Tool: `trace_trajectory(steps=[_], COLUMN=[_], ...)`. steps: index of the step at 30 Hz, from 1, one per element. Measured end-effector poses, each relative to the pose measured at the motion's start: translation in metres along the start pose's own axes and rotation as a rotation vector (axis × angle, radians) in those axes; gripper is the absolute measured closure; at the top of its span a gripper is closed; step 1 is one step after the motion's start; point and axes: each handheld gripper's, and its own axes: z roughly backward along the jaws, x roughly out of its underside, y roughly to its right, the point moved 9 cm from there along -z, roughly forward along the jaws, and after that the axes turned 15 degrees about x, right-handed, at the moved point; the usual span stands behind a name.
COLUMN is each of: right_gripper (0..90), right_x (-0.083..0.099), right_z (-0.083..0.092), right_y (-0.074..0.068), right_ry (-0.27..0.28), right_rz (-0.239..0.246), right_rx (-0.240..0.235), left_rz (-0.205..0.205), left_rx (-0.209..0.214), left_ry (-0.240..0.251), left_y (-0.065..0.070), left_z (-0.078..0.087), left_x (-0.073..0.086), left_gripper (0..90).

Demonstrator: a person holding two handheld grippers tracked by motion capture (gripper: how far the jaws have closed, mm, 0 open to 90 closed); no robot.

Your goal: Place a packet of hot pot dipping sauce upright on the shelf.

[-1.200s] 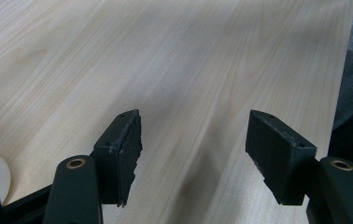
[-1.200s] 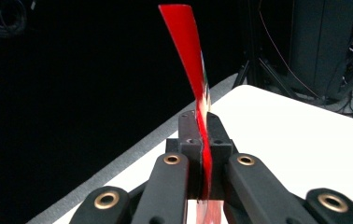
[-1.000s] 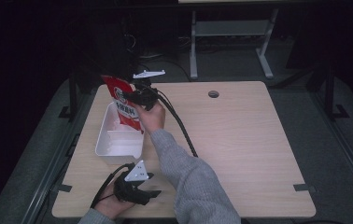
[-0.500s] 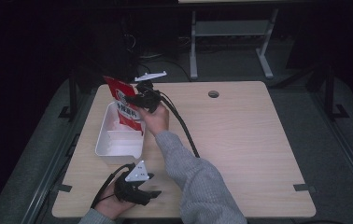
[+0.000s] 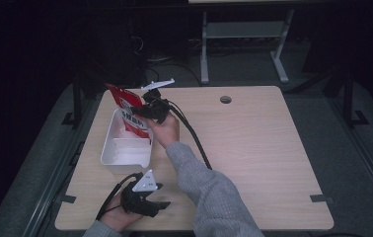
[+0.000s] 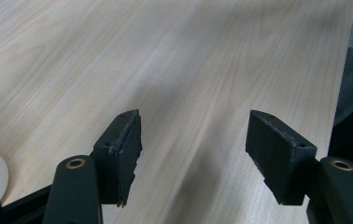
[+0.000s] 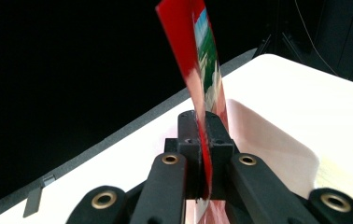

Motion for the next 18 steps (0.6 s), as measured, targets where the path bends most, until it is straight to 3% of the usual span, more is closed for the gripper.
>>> trace_trajectory(steps=[18], right_gripper=[87.6], right_x=[0.013], right_z=[0.002], right_y=[-0.001], right_ry=[-0.033], right_rz=[0.012], right_rx=[-0.014], left_rz=[0.003], left_rx=[-0.001], left_ry=[0.001], left_y=[0.000], left_z=[0.000], left_x=[0.000], left_gripper=[34.7])
